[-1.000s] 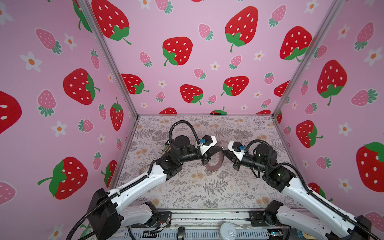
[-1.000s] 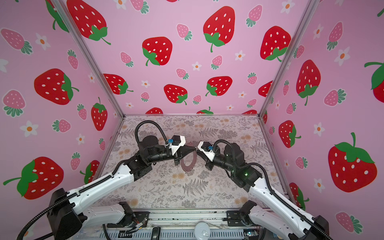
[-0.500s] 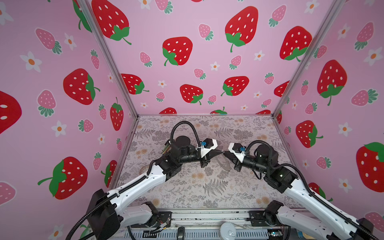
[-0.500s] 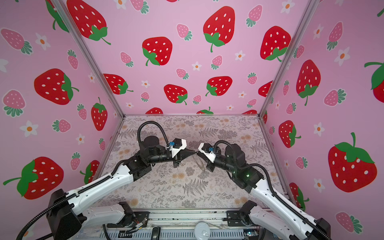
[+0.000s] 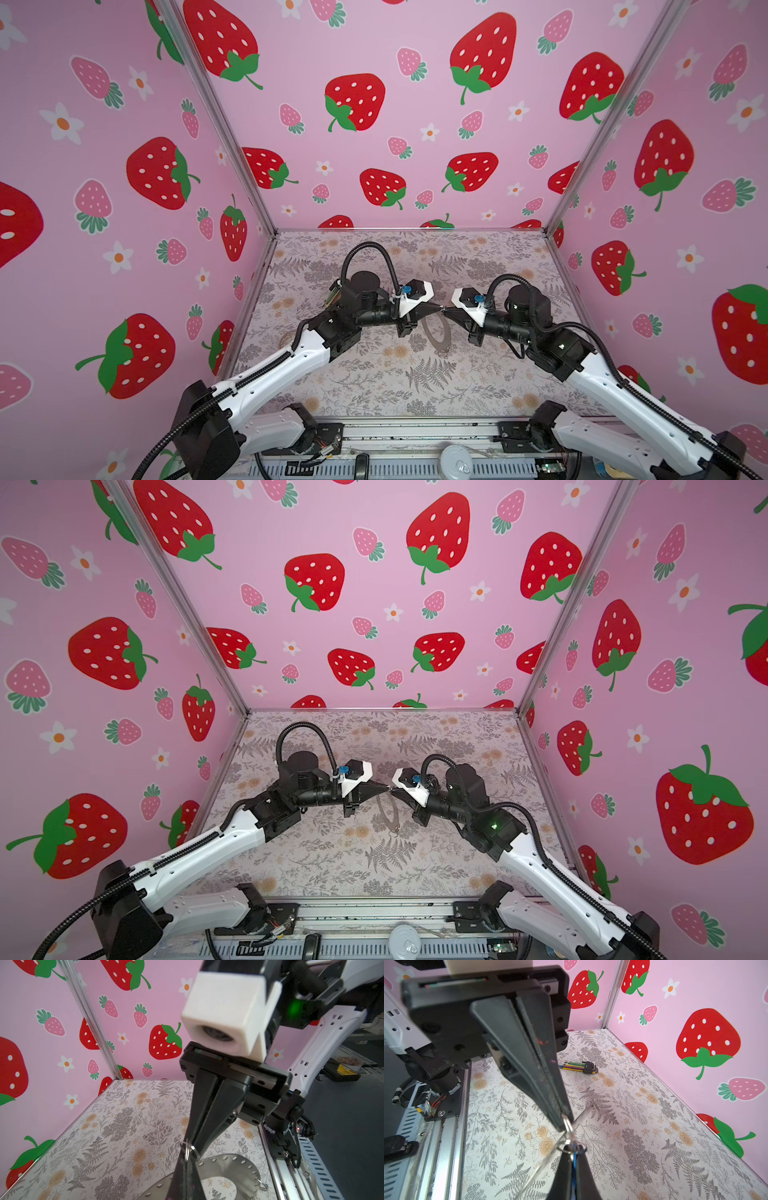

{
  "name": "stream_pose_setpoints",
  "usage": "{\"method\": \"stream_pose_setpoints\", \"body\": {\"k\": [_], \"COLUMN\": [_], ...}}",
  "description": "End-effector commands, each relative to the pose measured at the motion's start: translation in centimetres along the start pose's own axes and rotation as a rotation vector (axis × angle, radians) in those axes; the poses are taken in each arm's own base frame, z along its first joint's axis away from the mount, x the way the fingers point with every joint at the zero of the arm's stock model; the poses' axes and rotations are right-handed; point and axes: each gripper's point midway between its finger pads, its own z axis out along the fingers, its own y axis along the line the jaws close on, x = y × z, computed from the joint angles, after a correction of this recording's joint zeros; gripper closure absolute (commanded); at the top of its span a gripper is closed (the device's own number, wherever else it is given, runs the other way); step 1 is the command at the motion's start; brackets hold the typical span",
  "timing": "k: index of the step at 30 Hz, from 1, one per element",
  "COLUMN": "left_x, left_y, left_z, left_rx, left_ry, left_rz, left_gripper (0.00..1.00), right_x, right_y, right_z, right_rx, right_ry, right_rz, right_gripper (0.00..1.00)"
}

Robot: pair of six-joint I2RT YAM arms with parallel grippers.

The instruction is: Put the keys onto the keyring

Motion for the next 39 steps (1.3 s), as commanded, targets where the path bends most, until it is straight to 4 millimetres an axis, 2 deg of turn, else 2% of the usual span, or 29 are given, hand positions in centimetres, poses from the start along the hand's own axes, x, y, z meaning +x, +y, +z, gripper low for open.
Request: {"method": "stream_pose_setpoints", "body": {"k": [1, 3, 4, 8, 15, 17, 21, 33, 35, 36, 37, 39], "left_x": [-2.9, -3.0, -3.1, -3.0, -2.6, -2.5, -2.4, -1.7, -1.2, -0.9, -0.6, 0.2], "left_y": [0.9, 1.1, 1.2, 1.2, 0.8, 0.8, 0.6, 0.9, 1.1, 1.3, 1.5, 2.1], "left_z": [-1.0, -1.1, -1.2, -1.3, -1.2, -1.2, -1.2, -1.7, -1.9, -2.0, -2.2, -2.8], "left_rx": [-0.038, -0.047, -0.052, -0.051, -0.027, -0.028, -0.015, -0.039, -0.047, -0.056, -0.070, -0.113], "left_ry": [-0.053, -0.054, -0.055, -0.051, -0.046, -0.044, -0.042, -0.020, -0.002, 0.008, 0.015, 0.030], "left_rz": [0.070, 0.076, 0.079, 0.078, 0.070, 0.071, 0.071, 0.072, 0.060, 0.054, 0.048, 0.031], "left_gripper": [1.00, 1.00, 1.00, 1.00, 1.00, 1.00, 1.00, 1.00, 1.00, 0.95, 0.87, 0.79], "right_x": [-1.4, -1.3, -0.5, -0.4, -1.4, -2.4, -2.8, -1.0, -0.1, 0.2, 0.4, 0.8], "right_y": [1.2, 1.5, 1.4, 1.4, 0.8, 0.9, 0.8, 0.6, 0.4, 0.4, 0.4, 0.3], "right_z": [-0.6, -0.6, 0.1, 0.1, -0.3, -1.1, -1.4, -0.6, 0.3, 0.6, 0.9, 1.7], "right_rx": [-0.069, -0.084, -0.095, -0.094, -0.059, -0.045, -0.042, -0.040, -0.054, -0.060, -0.068, -0.085], "right_ry": [-0.018, -0.014, 0.018, 0.019, -0.017, -0.054, -0.076, -0.005, 0.037, 0.053, 0.067, 0.090], "right_rz": [-0.025, -0.020, -0.002, -0.005, -0.018, -0.035, -0.032, -0.009, 0.004, 0.007, 0.010, 0.016], "right_gripper": [1.00, 1.00, 1.00, 1.00, 1.00, 1.00, 1.00, 1.00, 1.00, 1.00, 1.00, 1.00]}}
